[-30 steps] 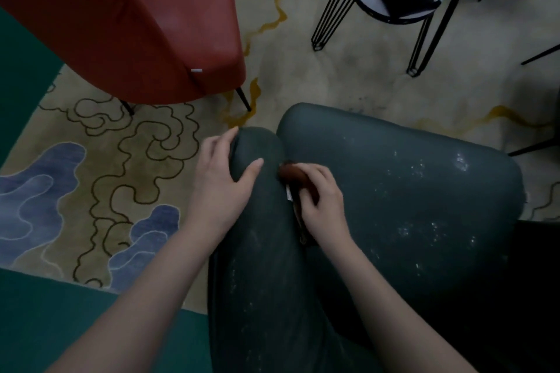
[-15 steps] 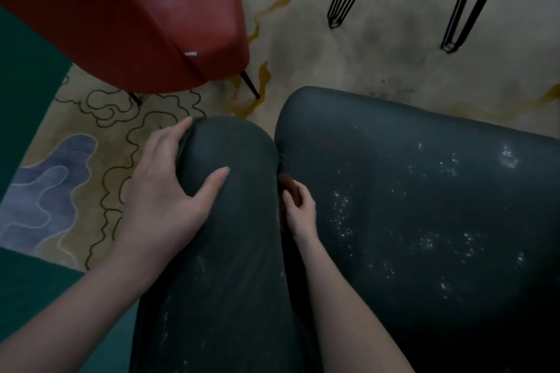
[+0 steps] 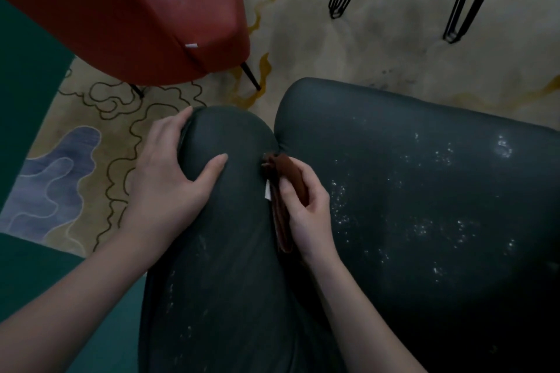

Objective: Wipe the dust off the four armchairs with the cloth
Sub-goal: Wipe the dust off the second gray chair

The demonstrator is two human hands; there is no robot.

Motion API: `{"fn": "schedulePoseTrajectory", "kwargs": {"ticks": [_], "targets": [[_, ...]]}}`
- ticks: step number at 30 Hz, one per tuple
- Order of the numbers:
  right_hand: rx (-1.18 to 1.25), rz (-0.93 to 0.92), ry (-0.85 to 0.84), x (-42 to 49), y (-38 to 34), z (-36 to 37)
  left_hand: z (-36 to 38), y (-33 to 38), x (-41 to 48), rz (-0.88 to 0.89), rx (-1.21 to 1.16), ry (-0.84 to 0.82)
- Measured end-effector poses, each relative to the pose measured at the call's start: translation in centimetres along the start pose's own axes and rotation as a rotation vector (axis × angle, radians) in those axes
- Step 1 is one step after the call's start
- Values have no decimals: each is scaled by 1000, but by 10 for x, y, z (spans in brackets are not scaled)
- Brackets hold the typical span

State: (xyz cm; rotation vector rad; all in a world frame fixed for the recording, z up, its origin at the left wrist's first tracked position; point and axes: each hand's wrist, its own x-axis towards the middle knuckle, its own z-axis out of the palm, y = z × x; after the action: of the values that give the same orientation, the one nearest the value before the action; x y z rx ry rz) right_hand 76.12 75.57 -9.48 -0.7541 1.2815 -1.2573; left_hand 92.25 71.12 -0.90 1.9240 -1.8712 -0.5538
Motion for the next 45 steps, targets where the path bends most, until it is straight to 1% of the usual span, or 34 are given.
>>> {"fn": "schedulePoseTrajectory", "kwargs": {"ticks": [4, 6, 8, 13, 18, 24, 31, 35, 38, 40, 45], "targets": [[-225, -237, -51, -11, -16, 11, -1, 0, 0, 20, 30, 10], [-314, -290, -62, -13, -17, 14, -1, 0, 0, 19, 17, 3], [-364, -303, -43, -14, -15, 14, -1, 0, 0, 15, 5, 4], [-364, -250, 22, -8, -8, 14, 0, -2, 0, 14, -1, 11], [-256, -144, 63, 17, 8, 13, -1, 1, -1, 16, 1, 21], [-219, 32, 74, 57, 63, 10, 1, 0, -1, 15, 32, 26], [-191, 133, 98, 87, 125, 9, 2, 1, -1, -18, 42, 49], [-248, 204, 76, 84, 155, 6, 1, -1, -1, -32, 46, 50], [-265, 200, 53, 83, 160, 4, 2, 0, -1, -28, 42, 47], [-273, 229, 33, 78, 158, 3, 2, -1, 0, -37, 45, 42], [-258, 291, -28, 32, 164, -6, 0, 0, -1, -42, 58, 26]]}}
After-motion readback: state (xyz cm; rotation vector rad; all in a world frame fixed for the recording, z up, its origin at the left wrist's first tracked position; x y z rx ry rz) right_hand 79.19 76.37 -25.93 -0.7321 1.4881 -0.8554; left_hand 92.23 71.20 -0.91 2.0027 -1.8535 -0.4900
